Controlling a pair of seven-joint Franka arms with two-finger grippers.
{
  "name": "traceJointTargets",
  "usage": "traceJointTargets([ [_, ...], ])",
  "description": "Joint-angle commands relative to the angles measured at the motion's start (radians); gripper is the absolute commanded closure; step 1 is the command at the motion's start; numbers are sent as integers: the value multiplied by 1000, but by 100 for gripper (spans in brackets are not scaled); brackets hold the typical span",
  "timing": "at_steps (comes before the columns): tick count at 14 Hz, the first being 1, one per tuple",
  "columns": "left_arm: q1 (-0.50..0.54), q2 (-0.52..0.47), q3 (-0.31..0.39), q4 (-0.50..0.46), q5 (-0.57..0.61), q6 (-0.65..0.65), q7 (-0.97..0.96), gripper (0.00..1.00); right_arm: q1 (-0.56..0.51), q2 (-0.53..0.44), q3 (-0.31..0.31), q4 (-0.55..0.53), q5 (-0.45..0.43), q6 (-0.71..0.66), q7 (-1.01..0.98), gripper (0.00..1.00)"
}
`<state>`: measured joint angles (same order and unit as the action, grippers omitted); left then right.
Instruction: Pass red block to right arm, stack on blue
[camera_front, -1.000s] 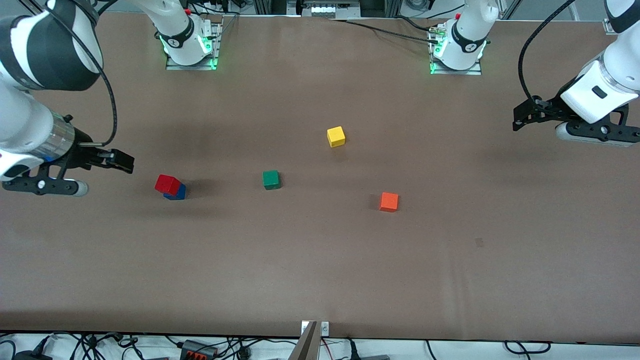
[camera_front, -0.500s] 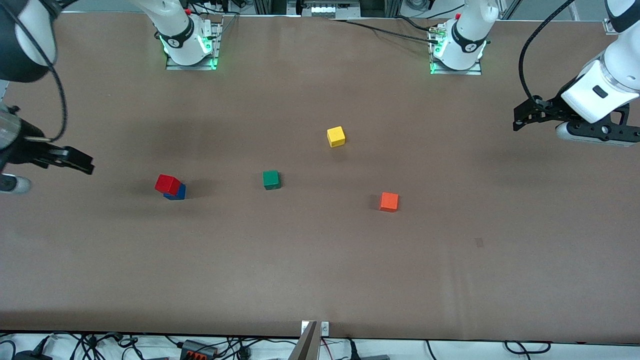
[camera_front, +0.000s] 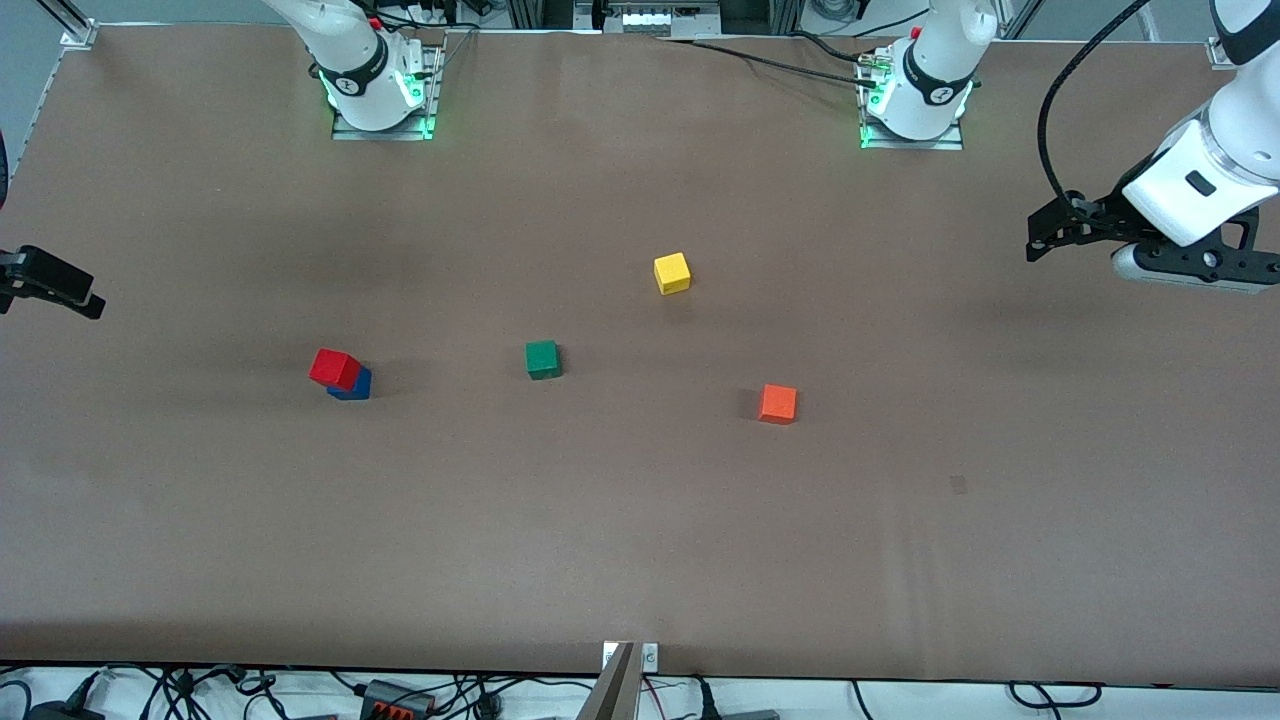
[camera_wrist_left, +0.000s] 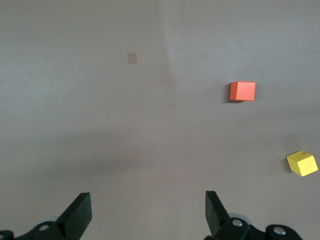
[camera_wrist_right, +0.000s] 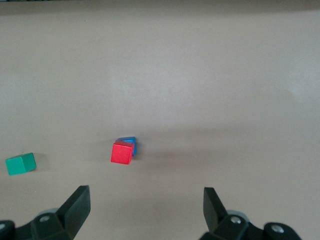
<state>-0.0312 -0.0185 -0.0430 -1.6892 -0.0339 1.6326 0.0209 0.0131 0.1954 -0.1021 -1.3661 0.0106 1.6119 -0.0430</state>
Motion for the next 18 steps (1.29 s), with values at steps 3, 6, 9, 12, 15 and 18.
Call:
traceJointTargets([
  [3,-1,0,-1,20,11,-22,-2,0,-18,-31,42,-36,-18,-29,0,0],
  [6,-1,0,-3,20,12,-22,-2,0,-16,-91,44,-122,-20,-15,0,0],
  [9,-1,0,-1,20,11,-22,-2,0,-16,-154,44,-233,-20,35,2,0],
  [12,-1,0,-3,20,12,-28,-1,0,-16,-205,42,-309,-20,60,2,0],
  [15,-1,0,-3,20,12,-34,-1,0,-15,-211,45,-306,-35,31,0,0],
  [18,-1,0,-1,20,12,-34,-1,0,-15,-218,45,-303,-38,36,3,0],
])
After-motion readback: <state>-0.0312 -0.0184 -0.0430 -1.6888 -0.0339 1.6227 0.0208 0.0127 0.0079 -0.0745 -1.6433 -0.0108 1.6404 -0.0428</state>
